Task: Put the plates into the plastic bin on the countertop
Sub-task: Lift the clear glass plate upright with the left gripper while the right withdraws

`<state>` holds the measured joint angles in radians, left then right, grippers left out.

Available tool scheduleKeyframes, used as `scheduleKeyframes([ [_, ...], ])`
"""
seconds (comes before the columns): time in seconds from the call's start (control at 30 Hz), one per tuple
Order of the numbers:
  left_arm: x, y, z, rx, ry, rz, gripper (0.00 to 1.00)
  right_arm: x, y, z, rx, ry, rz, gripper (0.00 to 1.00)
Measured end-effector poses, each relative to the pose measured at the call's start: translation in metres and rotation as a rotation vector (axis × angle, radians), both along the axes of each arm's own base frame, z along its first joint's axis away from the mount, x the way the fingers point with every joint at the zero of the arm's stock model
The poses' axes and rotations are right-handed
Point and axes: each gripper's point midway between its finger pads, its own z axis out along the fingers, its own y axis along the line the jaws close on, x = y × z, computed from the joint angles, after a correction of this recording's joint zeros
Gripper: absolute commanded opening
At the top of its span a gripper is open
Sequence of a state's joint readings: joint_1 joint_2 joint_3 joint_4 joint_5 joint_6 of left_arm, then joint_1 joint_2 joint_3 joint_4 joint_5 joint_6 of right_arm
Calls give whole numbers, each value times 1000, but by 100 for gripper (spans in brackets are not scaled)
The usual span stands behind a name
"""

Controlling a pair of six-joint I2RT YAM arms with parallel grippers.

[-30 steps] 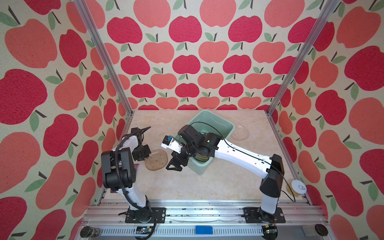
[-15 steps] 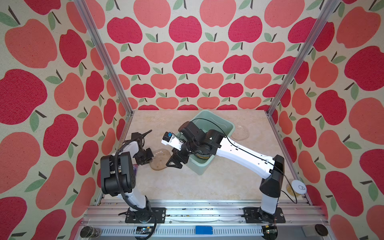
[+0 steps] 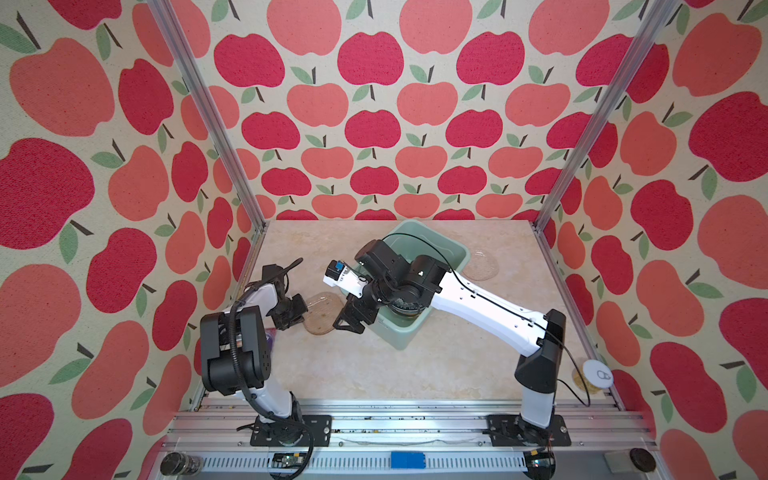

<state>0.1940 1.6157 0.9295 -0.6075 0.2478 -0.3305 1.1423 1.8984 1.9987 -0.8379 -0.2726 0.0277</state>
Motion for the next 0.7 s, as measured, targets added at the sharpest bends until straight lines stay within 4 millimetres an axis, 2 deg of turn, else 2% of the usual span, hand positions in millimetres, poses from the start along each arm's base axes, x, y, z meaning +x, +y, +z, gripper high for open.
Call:
scheduleKeyframes([
  [0.17,-13,12,24,45,-68,104,0,14,-5,8,-9,-17,-109,91],
  [0.27,-14,24,52,74,-154,194,0,22,-13,21,5,-21,-200,90],
  [0.37,-14,32,86,87,-263,286,0,27,-25,40,50,-20,-294,90],
  [0.53,-13,34,150,53,-460,403,0,35,-58,80,156,-11,-430,91],
  [0.7,-5,25,216,-6,-630,430,0,67,-100,110,233,2,-606,91],
])
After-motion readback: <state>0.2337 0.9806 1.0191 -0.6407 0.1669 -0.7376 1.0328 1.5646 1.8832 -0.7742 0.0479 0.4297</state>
